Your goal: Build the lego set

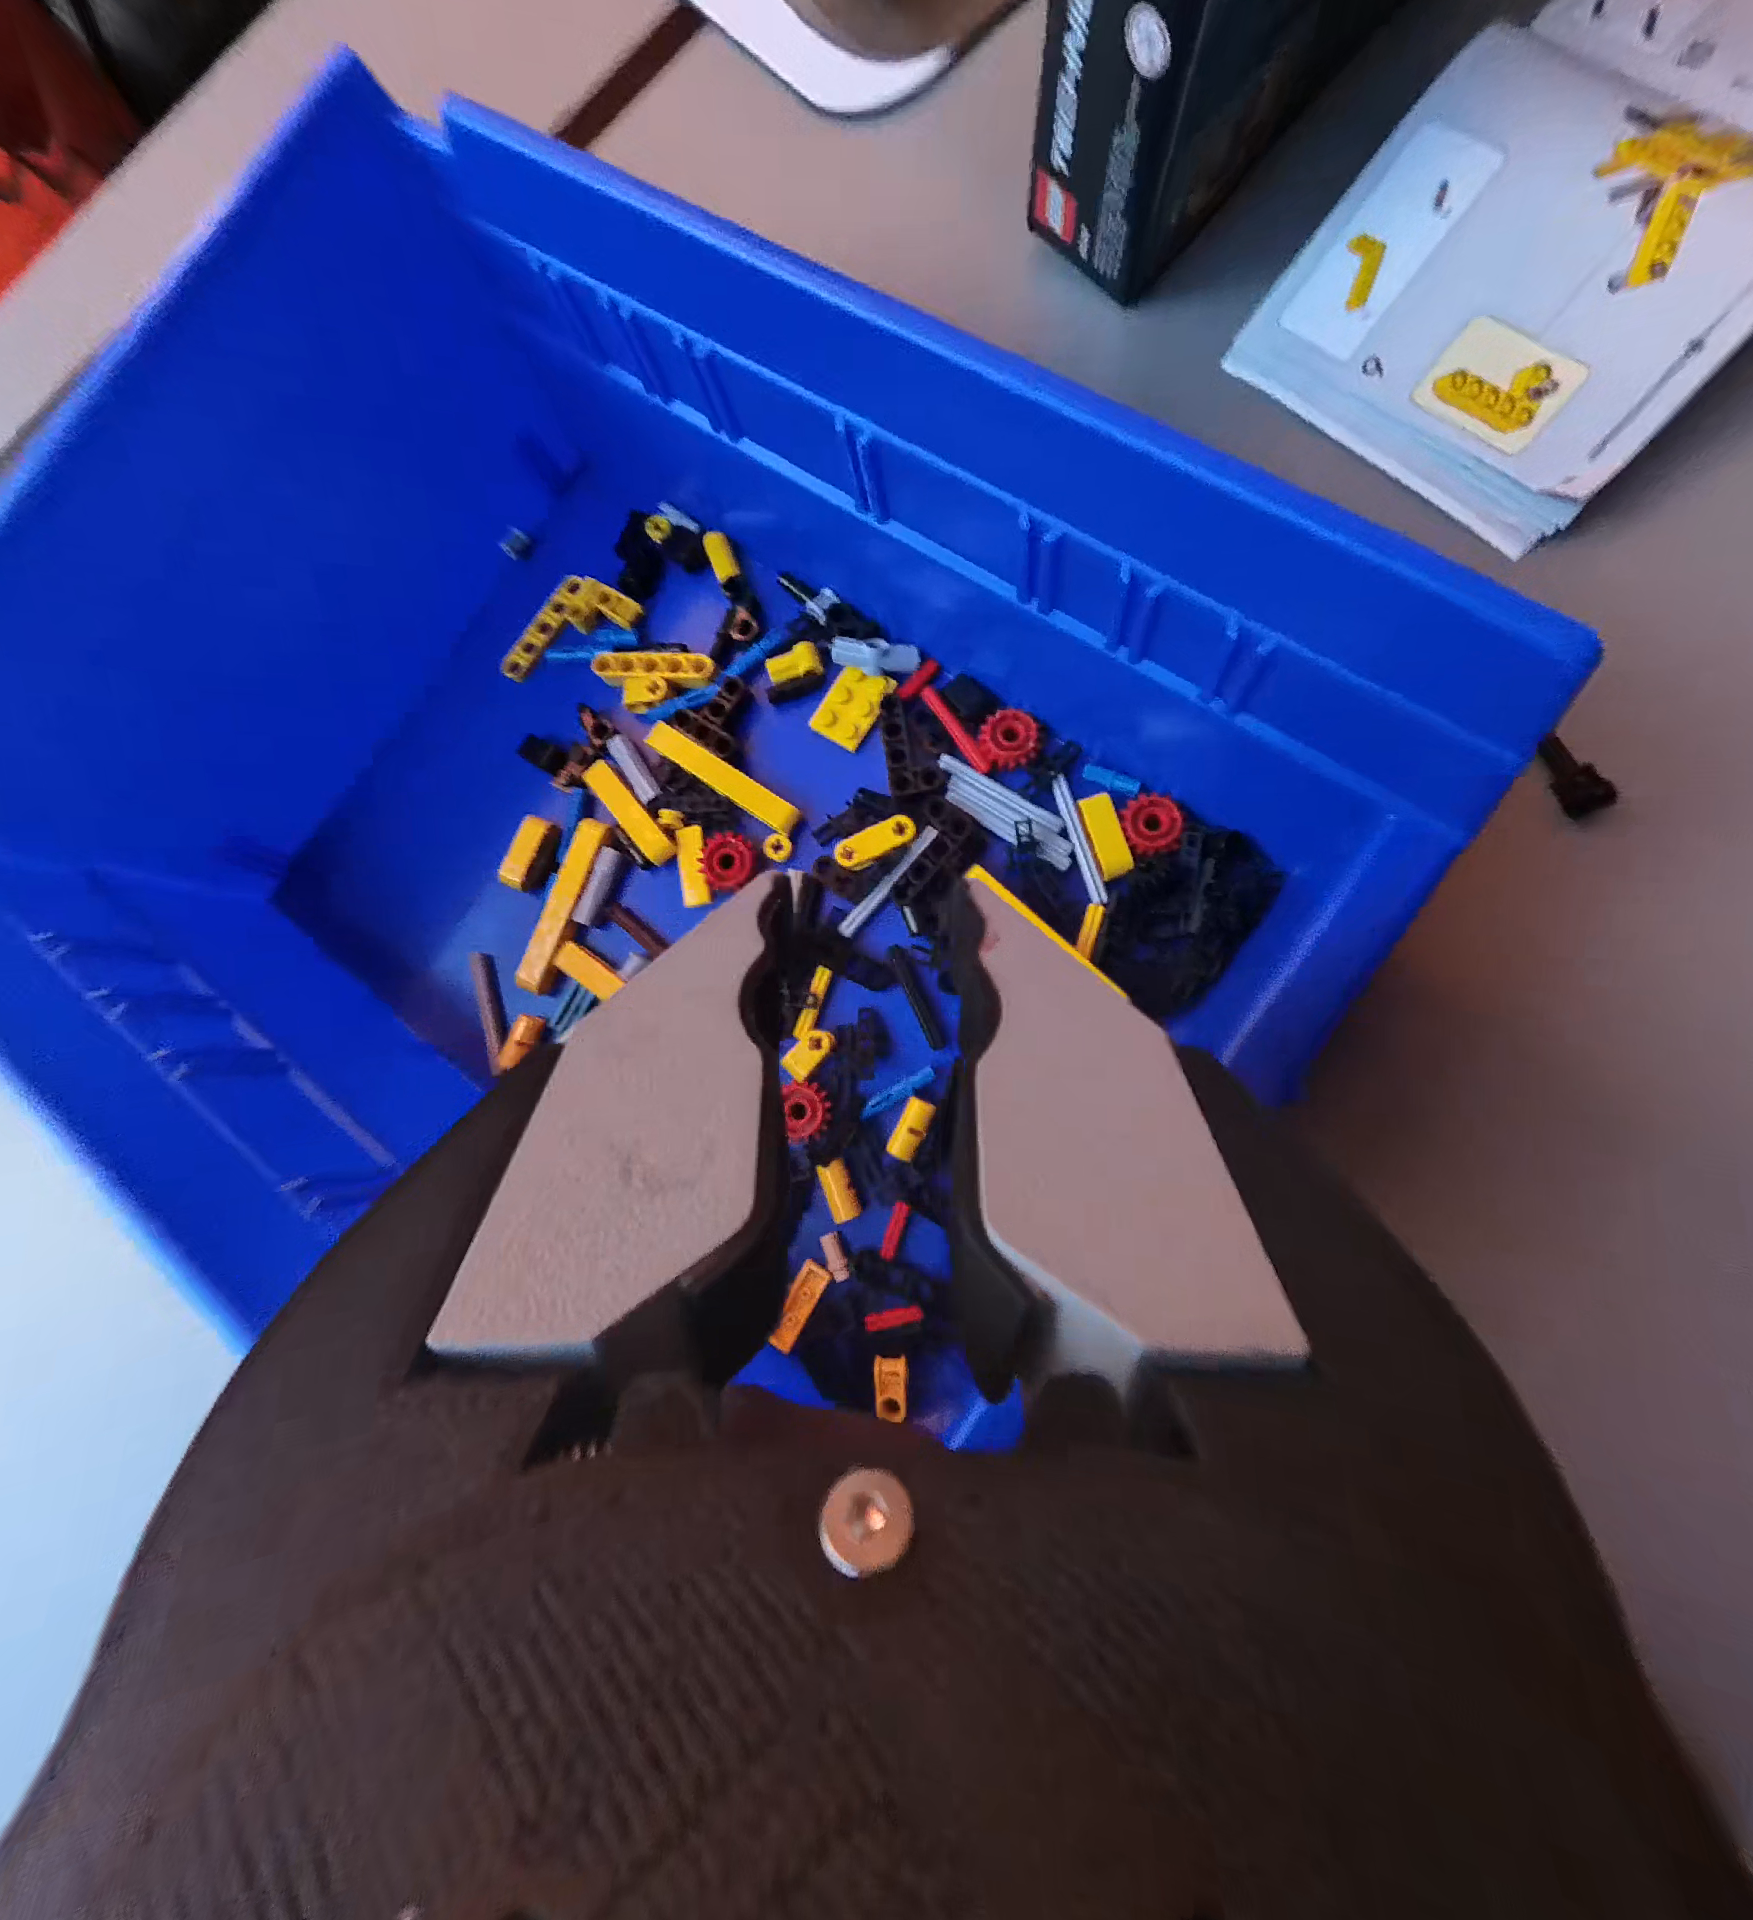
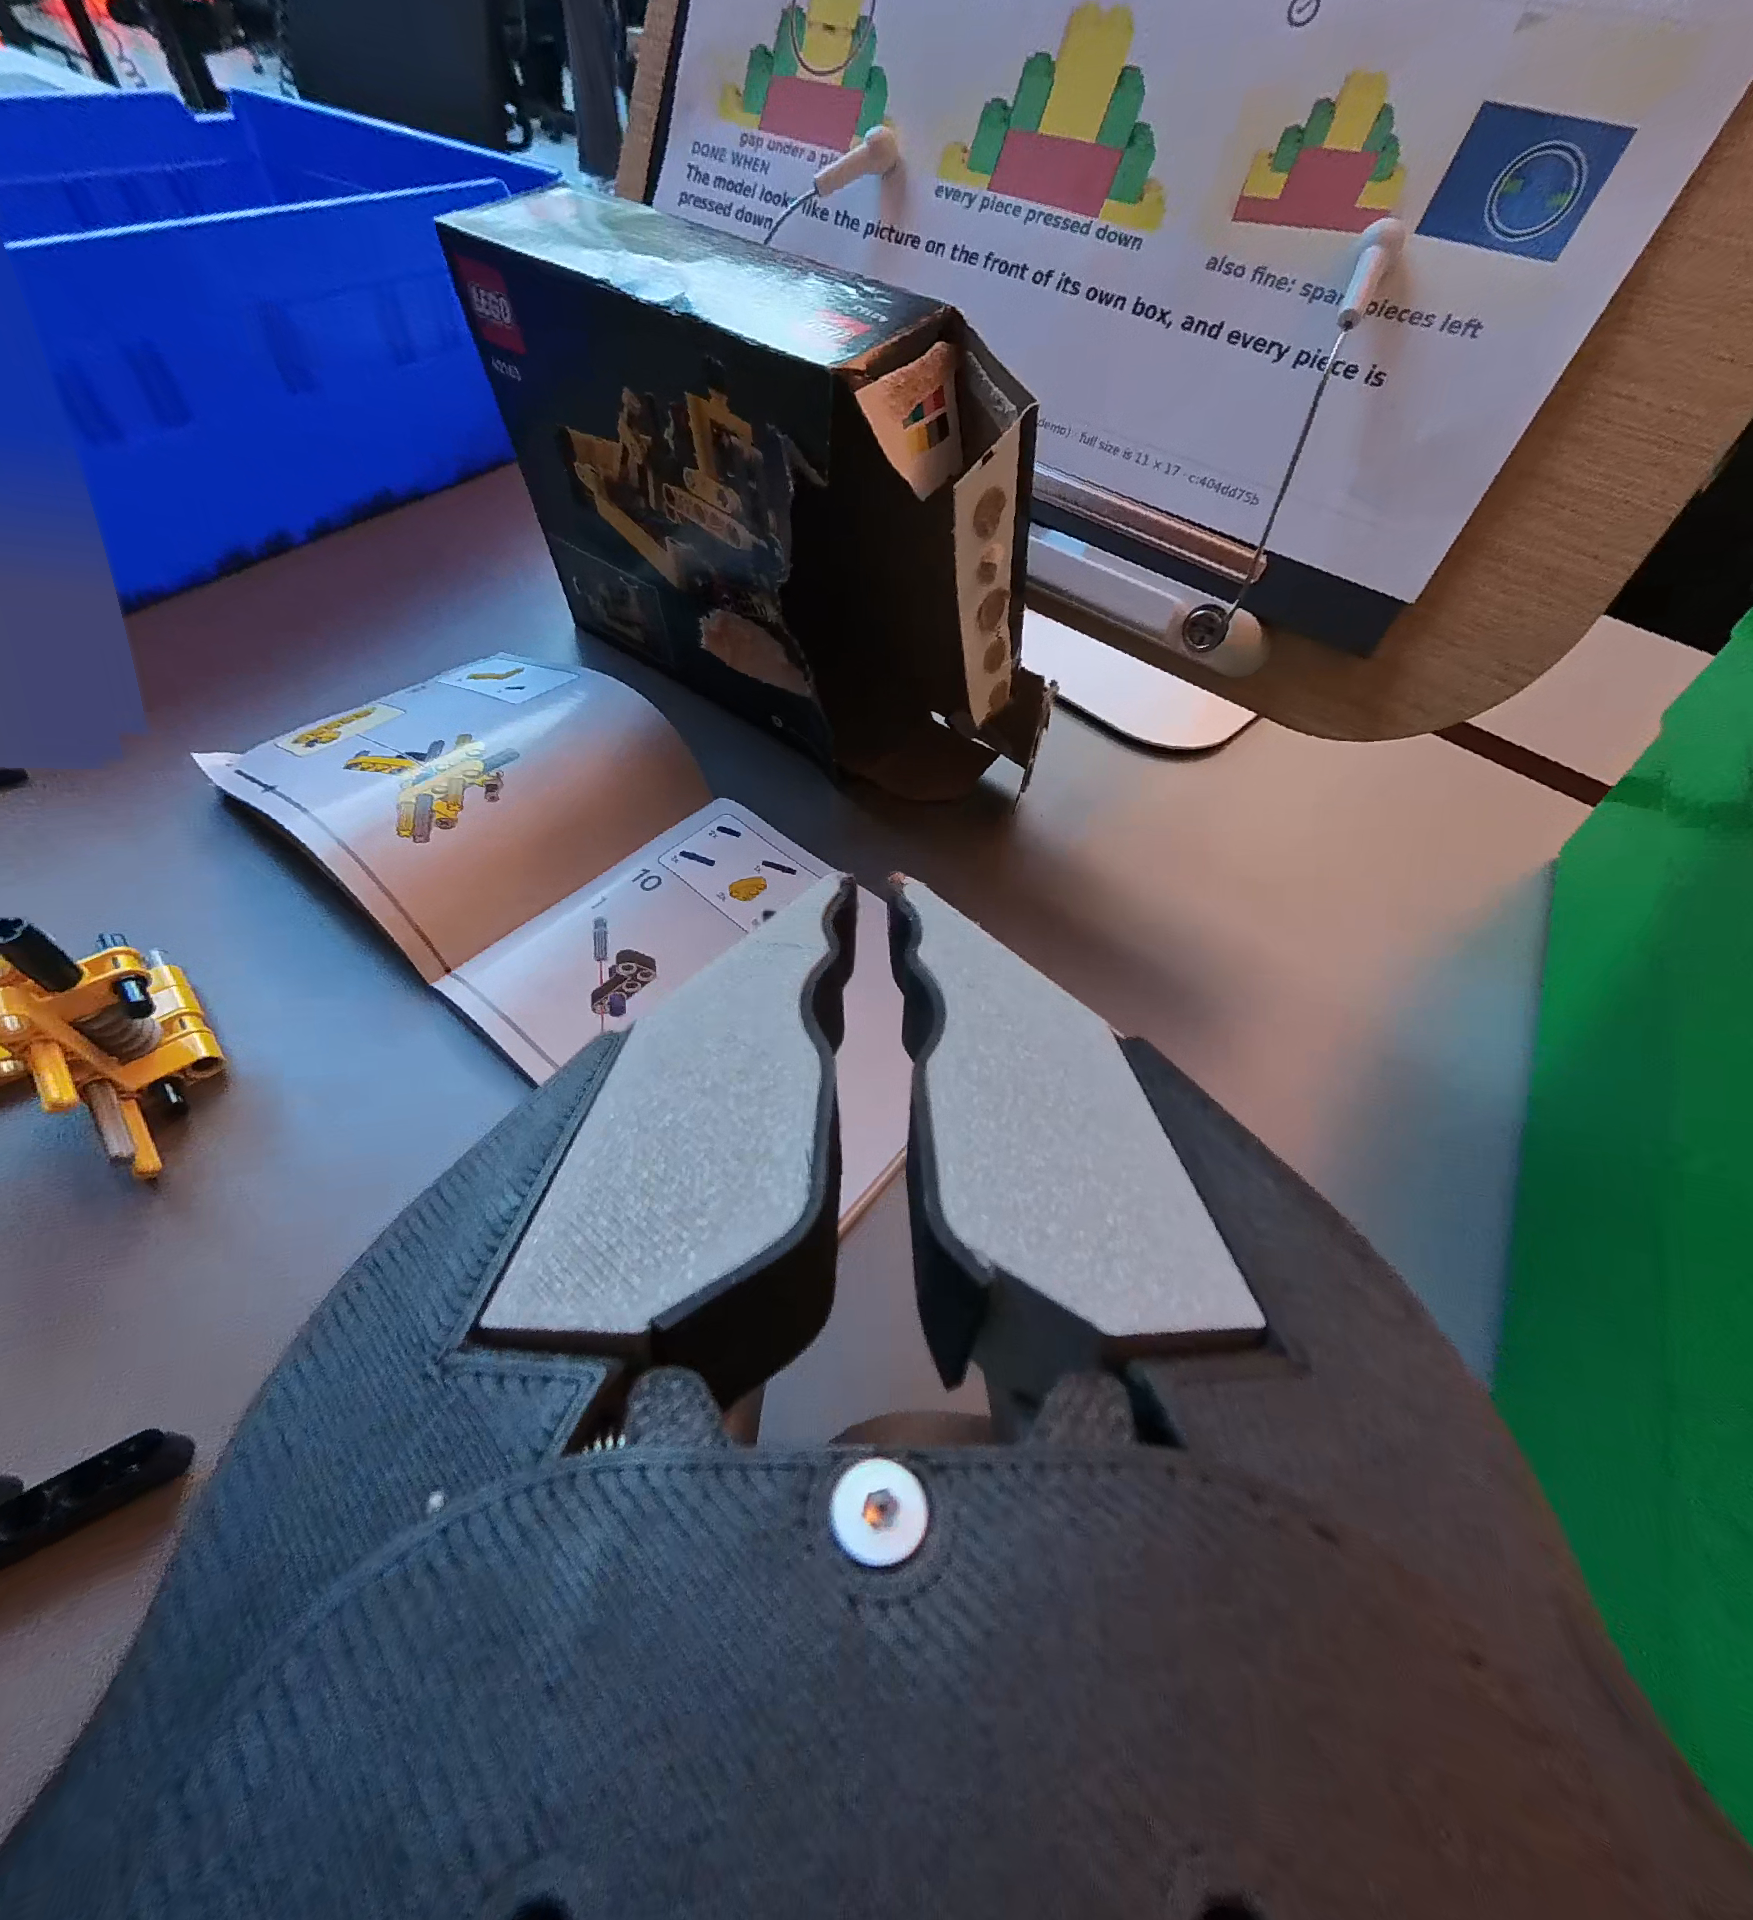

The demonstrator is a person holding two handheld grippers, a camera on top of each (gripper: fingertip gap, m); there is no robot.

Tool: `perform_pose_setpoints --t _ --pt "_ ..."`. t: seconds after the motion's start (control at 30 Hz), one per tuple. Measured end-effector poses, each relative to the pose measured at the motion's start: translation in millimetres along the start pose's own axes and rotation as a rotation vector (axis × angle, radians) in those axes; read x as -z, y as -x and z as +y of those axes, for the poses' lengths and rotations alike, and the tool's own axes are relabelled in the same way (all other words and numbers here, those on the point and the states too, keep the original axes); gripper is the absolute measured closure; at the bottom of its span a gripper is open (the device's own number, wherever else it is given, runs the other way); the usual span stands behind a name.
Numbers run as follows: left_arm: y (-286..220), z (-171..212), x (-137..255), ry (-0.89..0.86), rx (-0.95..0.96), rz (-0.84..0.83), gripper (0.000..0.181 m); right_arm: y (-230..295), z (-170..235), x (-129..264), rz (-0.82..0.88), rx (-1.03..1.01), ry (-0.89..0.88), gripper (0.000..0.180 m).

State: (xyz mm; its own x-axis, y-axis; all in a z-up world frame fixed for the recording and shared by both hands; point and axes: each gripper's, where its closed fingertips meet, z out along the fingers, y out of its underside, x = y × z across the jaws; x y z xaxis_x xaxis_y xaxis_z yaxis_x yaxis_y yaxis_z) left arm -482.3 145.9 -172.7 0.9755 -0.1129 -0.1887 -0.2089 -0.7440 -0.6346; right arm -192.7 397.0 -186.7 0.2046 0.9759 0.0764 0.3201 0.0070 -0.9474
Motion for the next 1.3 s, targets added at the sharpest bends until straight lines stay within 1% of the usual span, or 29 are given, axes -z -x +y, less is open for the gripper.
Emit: perform_pose_setpoints --t 0.1,0.2,0.3,0.37,0.4,0.43,0.47,0.57,0.63,0.73,0.8,0.93,1.0,1.13,1.23,1.3 --pt "-15.1 9.8 -12.2 0.098 -0.067 0.058 0.148 -0.4 -0.3 2.5 0.007 0.008 -0.007 0.178" --pt "-25.1 20.4 -30.4 0.196 -0.148 0.093 0.138 -1.4 -0.1 3.7 0.005 0.002 -0.009 0.179" --pt "-41.4 37.4 -51.0 0.314 -0.184 0.195 0.146 -1.7 0.1 4.3 0.006 0.002 -0.009 0.179" --pt "-44.4 34.4 -58.4 0.308 -0.191 0.233 0.151 -1.9 0.5 4.4 0.009 0.007 -0.006 0.179" --pt "-31.8 31.1 -62.3 0.308 -0.197 0.162 0.154 -2.3 0.8 4.4 0.012 0.008 -0.004 0.179" --pt "-13.1 30.7 -64.9 0.323 -0.227 0.053 0.156 -2.4 0.8 4.4 0.013 0.007 -0.004 0.179" --pt "-0.5 32.9 -65.5 0.342 -0.261 -0.013 0.155 -2.6 1.0 4.3 0.013 0.006 -0.003 0.179" --pt "3.7 27.5 -57.3 0.319 -0.185 0.027 0.141 -3.1 1.0 4.4 0.016 0.005 -0.004 0.179" --pt "8.9 17.7 -46.3 0.270 -0.166 0.022 0.134 -3.4 0.7 4.6 0.021 0.008 -0.006 0.179" --pt "11.2 7.1 -26.7 0.218 -0.141 0.047 0.133 -3.2 0.9 4.7 0.025 0.015 -0.004 0.180" --pt "21.4 0.9 -15.0 0.186 -0.127 0.018 0.130 -3.1 1.0 4.8 0.027 0.018 -0.004 0.180" --pt "36.8 8.4 -2.5 0.221 -0.112 0.023 0.119 -2.6 0.7 4.9 0.024 0.018 -0.006 0.180" --pt "43.4 14.5 -3.4 0.251 -0.085 0.039 0.116 -2.0 0.7 5.2 0.020 0.019 -0.007 0.180" --pt "31.5 22.2 -14.1 0.297 -0.092 0.128 0.114 -1.9 0.8 5.7 0.016 0.016 -0.008 0.180" --pt "8.2 13.5 -24.5 0.274 -0.131 0.201 0.115 -2.5 0.7 5.9 0.017 0.011 -0.009 0.180" --pt "-13.1 11.5 -32.6 0.282 -0.156 0.253 0.112 -2.7 1.2 5.4 0.017 0.010 -0.005 0.180"
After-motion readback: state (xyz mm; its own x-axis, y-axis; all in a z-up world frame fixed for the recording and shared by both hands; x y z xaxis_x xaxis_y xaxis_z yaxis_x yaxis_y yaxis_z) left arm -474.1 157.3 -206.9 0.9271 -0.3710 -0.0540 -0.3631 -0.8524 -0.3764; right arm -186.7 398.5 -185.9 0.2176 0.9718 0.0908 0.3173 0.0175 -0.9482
